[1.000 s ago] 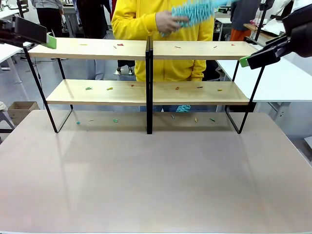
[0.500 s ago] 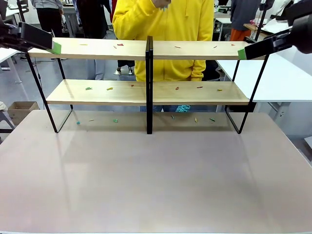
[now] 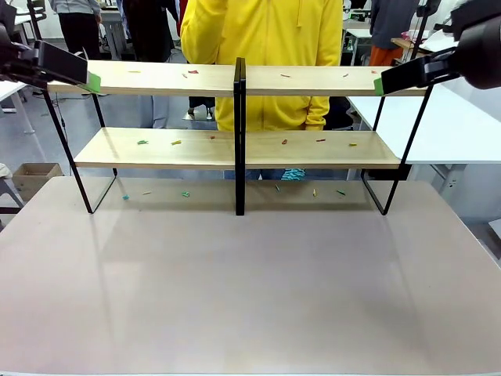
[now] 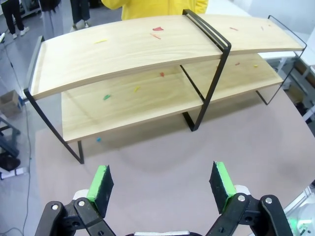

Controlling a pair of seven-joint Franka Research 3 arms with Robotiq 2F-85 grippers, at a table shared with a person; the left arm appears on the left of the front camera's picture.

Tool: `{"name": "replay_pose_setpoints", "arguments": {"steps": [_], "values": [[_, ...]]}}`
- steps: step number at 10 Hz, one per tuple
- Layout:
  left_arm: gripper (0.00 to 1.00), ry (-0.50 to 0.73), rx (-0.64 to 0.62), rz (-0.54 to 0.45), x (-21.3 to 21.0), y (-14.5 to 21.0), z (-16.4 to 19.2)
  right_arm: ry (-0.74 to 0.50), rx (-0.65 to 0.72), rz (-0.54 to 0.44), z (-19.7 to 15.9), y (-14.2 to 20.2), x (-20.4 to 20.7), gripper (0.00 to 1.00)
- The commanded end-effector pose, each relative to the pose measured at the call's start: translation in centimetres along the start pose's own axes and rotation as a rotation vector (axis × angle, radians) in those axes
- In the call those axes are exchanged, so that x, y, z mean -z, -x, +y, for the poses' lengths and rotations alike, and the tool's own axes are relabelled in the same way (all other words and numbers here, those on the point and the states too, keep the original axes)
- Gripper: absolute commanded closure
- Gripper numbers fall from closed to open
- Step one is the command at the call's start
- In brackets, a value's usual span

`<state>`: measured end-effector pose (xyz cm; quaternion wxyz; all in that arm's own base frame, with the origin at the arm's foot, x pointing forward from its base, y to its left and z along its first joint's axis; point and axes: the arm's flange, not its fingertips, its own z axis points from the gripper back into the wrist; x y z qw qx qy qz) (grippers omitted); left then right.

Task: Clean the shelves.
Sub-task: Pick up the Duster when the human hands it over.

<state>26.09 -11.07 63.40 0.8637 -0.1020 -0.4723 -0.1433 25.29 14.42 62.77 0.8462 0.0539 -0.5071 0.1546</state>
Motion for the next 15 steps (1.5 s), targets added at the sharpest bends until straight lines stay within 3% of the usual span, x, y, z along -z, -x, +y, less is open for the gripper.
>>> {"name": "replay_pose_setpoints", "arguments": {"steps": [1, 3, 4, 13, 14, 15], "values": [[0.00, -0.011, -0.010, 0.008, 0.6, 4.9, 0.4, -0.001, 0.046, 0.004, 0.7, 0.8, -0.1, 0.00], [0.00, -0.046, -0.012, 0.009, 0.8, 4.9, 0.5, 0.004, 0.058, -0.023, 1.0, 0.7, 0.0, 0.00], [0.00, 0.000, 0.000, 0.007, 0.2, 0.1, 0.0, 0.000, 0.012, 0.002, 0.4, 0.1, 0.0, 0.00], [0.00, -0.003, 0.001, 0.009, 0.2, 0.1, 0.1, 0.000, 0.012, 0.002, 0.4, 0.1, 0.0, 0.00], [0.00, 0.149, 0.092, 0.046, 0.0, -1.5, -1.2, 0.000, 0.012, 0.002, 0.4, 0.1, 0.0, 0.00], [0.00, 0.396, 0.083, 0.189, 0.2, -3.9, -1.9, 0.000, 0.012, 0.002, 0.4, 0.1, 0.0, 0.00]]}}
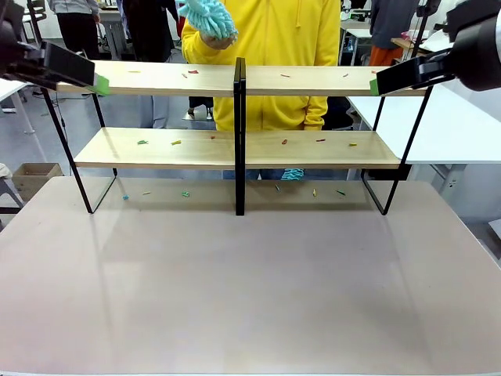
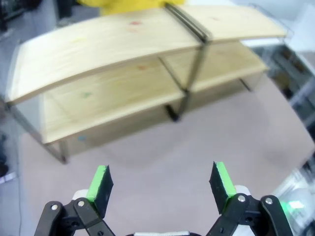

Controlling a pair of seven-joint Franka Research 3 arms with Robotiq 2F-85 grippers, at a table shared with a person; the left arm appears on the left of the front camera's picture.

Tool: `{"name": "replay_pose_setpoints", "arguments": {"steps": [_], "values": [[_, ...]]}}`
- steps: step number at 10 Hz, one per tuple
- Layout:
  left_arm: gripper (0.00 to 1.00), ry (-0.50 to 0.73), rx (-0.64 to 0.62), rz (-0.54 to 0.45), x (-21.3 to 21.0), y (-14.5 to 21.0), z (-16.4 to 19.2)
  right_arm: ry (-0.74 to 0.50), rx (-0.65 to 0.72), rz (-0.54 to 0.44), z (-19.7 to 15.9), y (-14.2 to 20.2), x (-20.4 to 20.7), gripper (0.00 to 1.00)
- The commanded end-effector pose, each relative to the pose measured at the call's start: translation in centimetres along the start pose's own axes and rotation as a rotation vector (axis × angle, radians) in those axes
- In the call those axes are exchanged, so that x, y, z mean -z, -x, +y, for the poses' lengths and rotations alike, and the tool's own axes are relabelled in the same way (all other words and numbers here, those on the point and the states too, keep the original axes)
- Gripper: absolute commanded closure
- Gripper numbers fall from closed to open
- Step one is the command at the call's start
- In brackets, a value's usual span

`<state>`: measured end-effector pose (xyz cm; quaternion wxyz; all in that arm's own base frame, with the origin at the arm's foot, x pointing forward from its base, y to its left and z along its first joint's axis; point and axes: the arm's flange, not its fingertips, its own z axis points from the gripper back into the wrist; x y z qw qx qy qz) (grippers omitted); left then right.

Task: Clean the shelves.
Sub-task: Pick up the Duster when the human hands it over.

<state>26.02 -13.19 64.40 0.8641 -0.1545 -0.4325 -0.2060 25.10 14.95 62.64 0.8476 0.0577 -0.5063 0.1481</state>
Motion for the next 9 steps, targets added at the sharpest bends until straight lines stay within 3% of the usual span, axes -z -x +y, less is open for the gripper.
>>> {"name": "replay_pose_setpoints", "arguments": {"steps": [1, 3, 4, 5, 6, 7, 8, 9], "values": [[0.00, 0.351, 0.006, 0.196, 0.2, -4.9, 1.1, 0.000, -0.003, 0.001, -0.2, 0.0, 0.0, 0.00], [0.00, 0.635, -0.060, 0.343, 2.3, -8.1, 6.1, 0.000, -0.003, 0.001, -0.2, 0.0, 0.0, 0.00], [0.00, 0.831, -0.051, 0.350, 3.1, -8.6, 7.9, 0.000, -0.003, 0.001, -0.2, 0.0, 0.0, 0.00], [0.00, 0.926, -0.171, 0.346, 5.1, -9.3, 9.4, 0.000, -0.003, 0.001, -0.2, 0.0, 0.0, 0.00], [0.00, 0.637, -0.040, 0.192, 2.5, -7.2, 5.0, 0.000, -0.003, 0.001, -0.2, 0.0, 0.0, 0.00], [0.00, 0.637, -0.040, 0.192, 2.5, -7.2, 5.0, 0.000, -0.003, 0.001, -0.2, 0.0, 0.0, 0.00], [0.00, 0.817, -0.081, 0.204, 3.6, -8.2, 8.6, 0.000, -0.003, 0.001, -0.2, 0.0, 0.0, 0.00], [0.00, 0.785, -0.070, 0.361, 4.1, -9.3, 7.9, 0.000, -0.003, 0.001, -0.2, 0.0, 0.0, 0.00]]}}
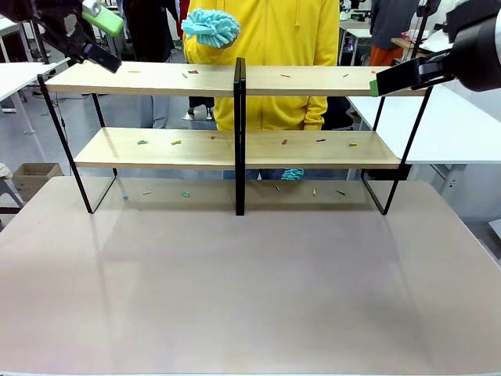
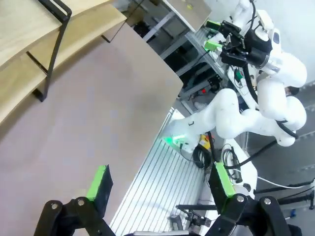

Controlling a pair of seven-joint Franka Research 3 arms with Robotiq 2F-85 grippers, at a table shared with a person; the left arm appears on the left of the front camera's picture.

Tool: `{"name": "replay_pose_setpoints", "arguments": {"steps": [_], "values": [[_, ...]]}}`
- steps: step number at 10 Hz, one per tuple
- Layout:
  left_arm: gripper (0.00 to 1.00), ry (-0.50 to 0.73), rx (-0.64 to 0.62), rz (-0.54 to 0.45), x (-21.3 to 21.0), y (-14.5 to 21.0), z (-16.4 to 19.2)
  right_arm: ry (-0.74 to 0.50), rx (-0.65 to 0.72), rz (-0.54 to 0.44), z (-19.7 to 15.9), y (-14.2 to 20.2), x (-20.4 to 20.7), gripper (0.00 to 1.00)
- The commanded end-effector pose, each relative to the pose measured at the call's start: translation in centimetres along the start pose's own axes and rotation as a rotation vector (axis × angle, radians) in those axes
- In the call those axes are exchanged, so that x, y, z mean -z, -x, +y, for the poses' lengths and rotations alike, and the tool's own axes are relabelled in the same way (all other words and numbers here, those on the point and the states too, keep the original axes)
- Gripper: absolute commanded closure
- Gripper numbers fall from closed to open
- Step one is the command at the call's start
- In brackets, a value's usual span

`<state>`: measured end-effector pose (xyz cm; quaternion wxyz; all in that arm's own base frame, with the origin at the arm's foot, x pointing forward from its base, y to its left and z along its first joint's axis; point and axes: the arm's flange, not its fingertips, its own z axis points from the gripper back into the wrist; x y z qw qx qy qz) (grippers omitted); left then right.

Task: Clean the shelves.
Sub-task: Pick up the Duster when the human hands it over.

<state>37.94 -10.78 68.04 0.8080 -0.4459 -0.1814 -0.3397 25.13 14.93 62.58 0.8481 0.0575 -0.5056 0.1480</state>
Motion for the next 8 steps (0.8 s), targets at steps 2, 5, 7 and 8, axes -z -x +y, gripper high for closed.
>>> {"name": "replay_pose_setpoints", "arguments": {"steps": [2, 5, 7, 8], "values": [[0.00, 0.010, -0.427, -0.028, -1.3, -9.3, 4.4, -0.001, -0.003, -0.001, -0.2, -0.1, -0.1, 0.00], [0.00, 0.023, -0.564, -0.155, -0.1, -11.8, 7.3, -0.001, -0.003, -0.001, -0.2, -0.1, -0.1, 0.00], [0.00, -0.027, -0.415, -0.032, -0.6, -7.7, 6.6, -0.001, -0.003, -0.001, -0.2, -0.1, -0.1, 0.00], [0.00, -0.027, -0.415, -0.032, -0.6, -7.7, 6.6, -0.001, -0.003, -0.001, -0.2, -0.1, -0.1, 0.00]]}}
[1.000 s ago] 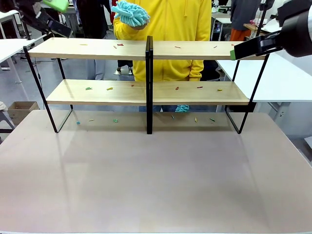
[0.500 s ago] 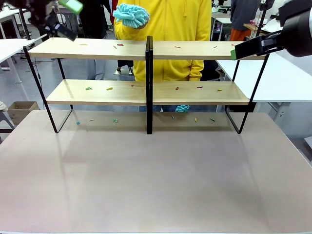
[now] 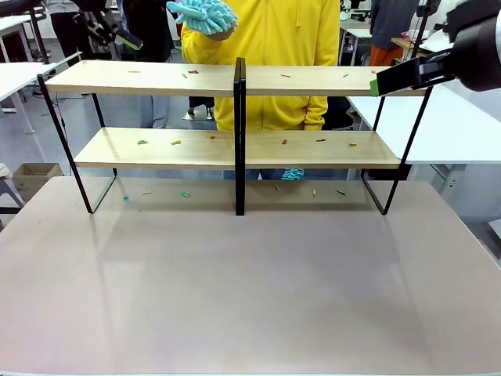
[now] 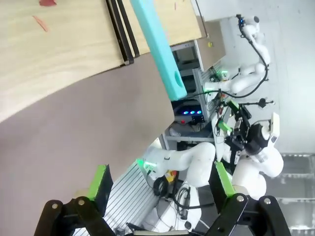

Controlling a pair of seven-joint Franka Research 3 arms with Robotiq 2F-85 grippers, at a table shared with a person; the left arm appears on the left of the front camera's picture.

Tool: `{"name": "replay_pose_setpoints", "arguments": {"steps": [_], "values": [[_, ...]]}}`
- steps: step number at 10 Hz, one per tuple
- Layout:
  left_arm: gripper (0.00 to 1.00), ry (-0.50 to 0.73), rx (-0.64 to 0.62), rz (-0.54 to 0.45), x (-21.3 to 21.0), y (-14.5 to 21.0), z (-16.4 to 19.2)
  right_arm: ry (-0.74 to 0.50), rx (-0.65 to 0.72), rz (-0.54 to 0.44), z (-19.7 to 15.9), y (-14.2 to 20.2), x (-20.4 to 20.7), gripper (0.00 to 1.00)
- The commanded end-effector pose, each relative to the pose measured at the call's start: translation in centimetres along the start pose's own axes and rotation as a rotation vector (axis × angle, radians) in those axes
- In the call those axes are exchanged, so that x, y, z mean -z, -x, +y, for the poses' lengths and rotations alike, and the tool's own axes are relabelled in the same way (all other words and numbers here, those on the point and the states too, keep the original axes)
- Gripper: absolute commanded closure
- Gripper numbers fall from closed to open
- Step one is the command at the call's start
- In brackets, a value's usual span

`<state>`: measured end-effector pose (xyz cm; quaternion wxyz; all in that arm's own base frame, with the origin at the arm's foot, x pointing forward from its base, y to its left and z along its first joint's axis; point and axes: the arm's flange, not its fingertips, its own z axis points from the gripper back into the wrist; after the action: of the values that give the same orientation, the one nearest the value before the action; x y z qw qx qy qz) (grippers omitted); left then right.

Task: Clean the shelves.
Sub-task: Pick up the Duster when the human hands it over.

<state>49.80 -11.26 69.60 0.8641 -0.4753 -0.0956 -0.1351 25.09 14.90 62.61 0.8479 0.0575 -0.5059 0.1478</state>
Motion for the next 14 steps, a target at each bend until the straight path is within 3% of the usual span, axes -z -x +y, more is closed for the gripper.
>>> {"name": "replay_pose_setpoints", "arguments": {"steps": [1, 2, 5, 7, 10, 14], "values": [[0.00, 0.006, -0.031, -0.012, 0.3, -1.0, 0.6, -0.001, -0.004, 0.000, -0.1, -0.1, 0.0, 0.00], [0.00, -0.020, -0.062, -0.052, 1.2, -0.1, 0.2, -0.001, -0.004, 0.000, -0.1, -0.1, 0.0, 0.00], [0.00, 0.114, -0.246, -0.077, 1.8, -4.9, 0.1, -0.001, -0.004, 0.000, -0.1, -0.1, 0.0, 0.00], [0.00, 0.134, -0.321, -0.080, 3.0, -6.5, 0.9, -0.001, -0.004, 0.000, -0.1, -0.1, 0.0, 0.00], [0.00, 0.188, -0.358, -0.196, 3.5, -8.1, 1.9, -0.001, -0.004, 0.000, -0.1, -0.1, 0.0, 0.00], [0.00, 0.190, -0.393, -0.189, 3.6, -8.8, 3.2, -0.001, -0.004, 0.000, -0.1, -0.1, 0.0, 0.00]]}}
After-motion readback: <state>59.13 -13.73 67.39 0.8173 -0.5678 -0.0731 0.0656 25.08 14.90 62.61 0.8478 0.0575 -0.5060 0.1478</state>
